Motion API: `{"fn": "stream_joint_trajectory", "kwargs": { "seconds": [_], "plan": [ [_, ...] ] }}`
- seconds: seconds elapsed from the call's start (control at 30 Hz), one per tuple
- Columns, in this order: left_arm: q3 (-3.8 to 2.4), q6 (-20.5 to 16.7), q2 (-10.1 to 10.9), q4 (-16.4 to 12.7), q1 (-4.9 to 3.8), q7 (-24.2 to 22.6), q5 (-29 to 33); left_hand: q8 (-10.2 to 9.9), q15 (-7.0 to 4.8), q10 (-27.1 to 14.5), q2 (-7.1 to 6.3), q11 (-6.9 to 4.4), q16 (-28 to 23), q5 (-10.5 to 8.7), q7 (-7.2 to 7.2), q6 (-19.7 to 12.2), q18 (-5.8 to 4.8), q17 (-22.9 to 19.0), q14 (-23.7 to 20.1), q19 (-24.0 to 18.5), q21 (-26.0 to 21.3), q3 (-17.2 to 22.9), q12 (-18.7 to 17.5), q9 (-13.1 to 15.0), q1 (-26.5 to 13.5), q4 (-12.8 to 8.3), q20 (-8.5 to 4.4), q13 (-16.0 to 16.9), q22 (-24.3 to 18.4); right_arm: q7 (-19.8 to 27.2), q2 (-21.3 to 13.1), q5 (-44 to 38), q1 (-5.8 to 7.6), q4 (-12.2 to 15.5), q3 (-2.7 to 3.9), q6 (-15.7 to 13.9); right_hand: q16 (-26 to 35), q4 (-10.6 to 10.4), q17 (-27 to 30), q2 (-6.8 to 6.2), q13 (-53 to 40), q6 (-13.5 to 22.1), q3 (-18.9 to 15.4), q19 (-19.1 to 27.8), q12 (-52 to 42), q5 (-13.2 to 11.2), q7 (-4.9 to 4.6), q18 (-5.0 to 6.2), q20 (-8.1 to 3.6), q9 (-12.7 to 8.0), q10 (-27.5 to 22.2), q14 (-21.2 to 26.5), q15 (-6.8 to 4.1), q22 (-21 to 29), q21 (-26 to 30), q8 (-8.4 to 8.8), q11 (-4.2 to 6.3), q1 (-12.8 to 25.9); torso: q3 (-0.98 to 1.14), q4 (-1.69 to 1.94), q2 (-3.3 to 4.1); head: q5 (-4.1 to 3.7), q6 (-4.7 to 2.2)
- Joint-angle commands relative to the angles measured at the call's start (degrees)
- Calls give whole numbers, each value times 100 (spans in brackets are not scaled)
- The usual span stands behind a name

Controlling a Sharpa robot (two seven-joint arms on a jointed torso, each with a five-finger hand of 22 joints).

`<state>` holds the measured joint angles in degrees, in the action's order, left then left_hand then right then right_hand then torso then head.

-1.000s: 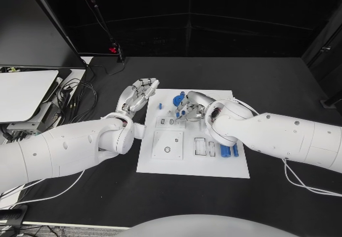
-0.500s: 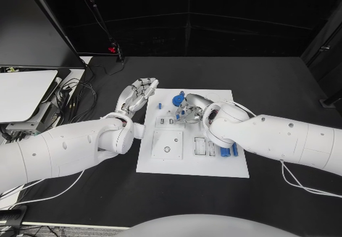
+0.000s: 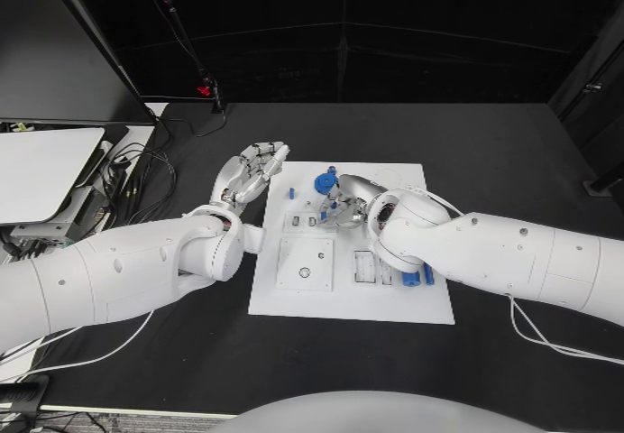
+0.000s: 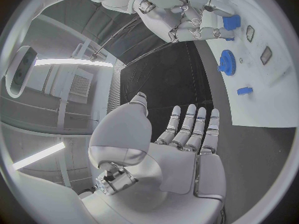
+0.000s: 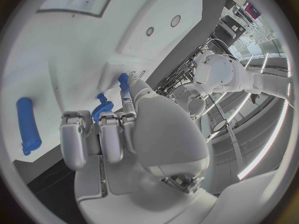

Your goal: Assemble the parts on the task board

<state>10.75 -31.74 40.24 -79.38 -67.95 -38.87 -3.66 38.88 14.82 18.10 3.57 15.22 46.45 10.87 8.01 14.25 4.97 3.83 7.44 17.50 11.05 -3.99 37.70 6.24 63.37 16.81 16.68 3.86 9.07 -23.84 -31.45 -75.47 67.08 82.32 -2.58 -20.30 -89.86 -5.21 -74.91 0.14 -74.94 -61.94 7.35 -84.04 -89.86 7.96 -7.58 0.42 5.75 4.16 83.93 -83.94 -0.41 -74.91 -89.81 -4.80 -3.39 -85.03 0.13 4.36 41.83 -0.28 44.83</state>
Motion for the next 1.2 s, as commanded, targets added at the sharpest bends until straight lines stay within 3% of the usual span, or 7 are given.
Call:
{"fn": "stream_joint_trajectory", "kwargs": {
  "seconds": [0.03,0.33,0.8,1.2],
  "plan": [
    [-6,5,-6,-2,-11,-1405,-33,35,36,10,41,0,38,29,906,33,34,-9,20,-25,28,-41,40,-13,20,-13,-9,-5,7,-5,3,-33,-22,-22,-14,-17,-14,38,-1509,-35,-1506,31,8,-596,-14,28,5,-42,49,-11,607,-606,34,-1509,-19,18,-30,31,-3,-3,-1,-1,-3],
    [-6,13,-15,4,-11,-1399,-33,35,36,10,41,0,38,29,906,33,34,-9,20,-25,28,-41,40,-13,20,-13,-9,-5,7,38,-8,-40,-40,7,-13,-121,-14,92,-1509,-80,-1506,117,17,-596,-14,38,-3,-42,60,-25,607,-606,46,-1509,-19,83,-39,-1,1,-1,1,-8,-14],
    [-6,22,-18,13,-11,-1391,-33,37,36,12,44,0,39,34,906,34,33,-9,21,-27,29,-45,42,-16,26,-14,-8,-6,7,19,-12,-43,-48,22,-13,22,-14,136,-1509,-146,-1506,229,13,-596,-14,11,-34,-42,74,-35,607,-606,63,-1509,-19,123,-63,-7,-3,-3,-1,-24,-11],
    [-6,29,-19,17,-10,-1388,-33,38,36,12,46,0,39,35,906,34,33,-9,22,-28,30,-47,43,-17,28,-14,-8,-6,7,44,-16,-43,-49,27,-13,-26,-14,163,-1509,-252,-1506,502,-13,-596,-14,-41,-86,-42,109,-46,607,-606,101,-1509,-19,135,-110,38,0,-4,4,-36,-9]
  ]
}}
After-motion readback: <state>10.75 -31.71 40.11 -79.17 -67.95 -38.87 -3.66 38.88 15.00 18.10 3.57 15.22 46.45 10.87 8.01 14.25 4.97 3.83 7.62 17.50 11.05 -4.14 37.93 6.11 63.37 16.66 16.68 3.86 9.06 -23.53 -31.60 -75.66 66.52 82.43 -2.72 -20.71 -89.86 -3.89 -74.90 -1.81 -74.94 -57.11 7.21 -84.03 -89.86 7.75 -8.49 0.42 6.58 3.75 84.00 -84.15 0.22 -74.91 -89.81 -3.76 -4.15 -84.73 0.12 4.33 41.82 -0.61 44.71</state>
